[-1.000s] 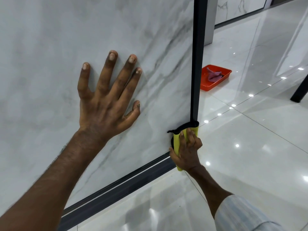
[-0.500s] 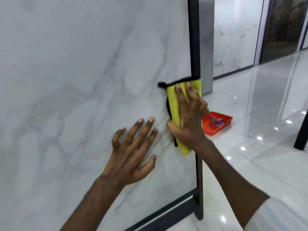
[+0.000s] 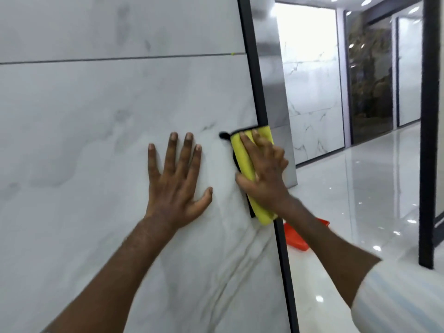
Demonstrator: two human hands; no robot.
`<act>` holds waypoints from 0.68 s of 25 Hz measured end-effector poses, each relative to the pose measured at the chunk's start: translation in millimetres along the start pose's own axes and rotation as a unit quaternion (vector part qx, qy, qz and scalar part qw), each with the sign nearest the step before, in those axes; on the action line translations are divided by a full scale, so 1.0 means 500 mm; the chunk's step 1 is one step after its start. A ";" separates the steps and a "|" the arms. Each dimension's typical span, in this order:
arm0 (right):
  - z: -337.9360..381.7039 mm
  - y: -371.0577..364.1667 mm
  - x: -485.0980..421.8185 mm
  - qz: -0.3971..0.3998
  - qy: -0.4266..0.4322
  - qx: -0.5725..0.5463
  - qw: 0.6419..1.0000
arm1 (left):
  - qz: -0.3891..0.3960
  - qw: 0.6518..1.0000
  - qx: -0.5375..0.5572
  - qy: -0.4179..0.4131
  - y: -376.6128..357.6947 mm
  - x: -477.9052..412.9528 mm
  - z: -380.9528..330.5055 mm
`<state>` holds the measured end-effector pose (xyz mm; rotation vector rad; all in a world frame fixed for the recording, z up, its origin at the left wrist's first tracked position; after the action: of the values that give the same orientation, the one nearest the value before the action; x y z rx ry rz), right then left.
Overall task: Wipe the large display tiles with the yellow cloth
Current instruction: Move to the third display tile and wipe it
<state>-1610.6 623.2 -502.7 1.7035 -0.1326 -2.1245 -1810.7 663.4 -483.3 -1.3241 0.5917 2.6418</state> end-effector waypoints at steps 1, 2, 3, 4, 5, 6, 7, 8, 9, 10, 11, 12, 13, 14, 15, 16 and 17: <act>0.019 0.022 -0.063 0.002 0.016 0.013 1.000 | -0.002 1.000 -0.001 0.004 0.001 0.002 -0.002; 0.038 0.046 -0.126 0.004 0.028 0.027 0.999 | -0.003 1.000 -0.002 0.006 0.003 0.000 -0.003; 0.055 0.068 -0.185 0.006 0.033 0.034 0.999 | -0.003 1.000 -0.002 0.005 0.005 0.000 -0.003; 0.067 0.087 -0.237 0.009 0.028 0.032 0.999 | -0.003 1.000 0.000 0.004 0.005 0.000 -0.003; 0.075 0.099 -0.276 0.010 0.020 0.023 0.999 | -0.003 1.000 0.001 0.004 0.004 0.000 -0.004; 0.079 0.105 -0.298 0.010 0.013 0.013 1.000 | -0.001 1.000 0.003 0.004 0.003 0.001 -0.005; 0.079 0.103 -0.303 0.008 0.009 0.005 1.000 | 0.002 1.000 0.003 0.005 0.001 0.002 -0.007; 0.073 0.096 -0.291 0.001 0.008 0.001 1.000 | 0.006 1.000 0.002 0.004 -0.003 0.003 -0.008; 0.061 0.084 -0.259 -0.011 0.006 0.000 1.000 | 0.010 1.000 0.000 0.005 -0.005 0.002 -0.008; 0.044 0.067 -0.211 -0.024 -0.001 0.000 1.000 | 0.014 1.000 -0.005 0.007 -0.006 0.000 -0.005; 0.025 0.043 -0.151 -0.032 -0.012 0.000 0.999 | 0.020 1.000 -0.013 0.010 -0.005 -0.002 -0.001; 0.002 0.013 -0.078 -0.029 -0.031 -0.002 0.999 | 0.030 0.999 -0.013 0.013 -0.007 0.000 -0.001; -0.021 -0.018 -0.001 -0.022 -0.057 -0.007 0.998 | 0.041 0.999 -0.010 0.015 -0.008 0.002 -0.001; -0.044 -0.048 0.078 -0.014 -0.089 -0.020 0.996 | 0.052 0.998 -0.006 0.016 -0.009 0.006 -0.004; -0.064 -0.076 0.157 -0.008 -0.124 -0.038 0.992 | 0.059 0.998 -0.002 0.019 -0.008 0.006 -0.007; -0.081 -0.104 0.232 -0.005 -0.158 -0.056 0.986 | 0.069 0.997 0.000 0.022 -0.007 0.003 -0.006; -0.095 -0.129 0.304 -0.010 -0.193 -0.073 0.978 | 0.082 0.996 0.004 0.023 -0.006 0.002 -0.007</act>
<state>-1607.3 633.6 -674.1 1.2004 -0.0672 -2.3924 -1808.1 664.6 -486.9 -1.3938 0.7480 2.7402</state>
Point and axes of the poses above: each hand's wrist, its own x-axis away from the middle knuckle, its own y-axis out of the back of the hand, z = x × y, the point moved 8 cm from there along -x, towards the middle knuckle, and after that the axes turned 5 degrees about z, right-handed, at the moved point
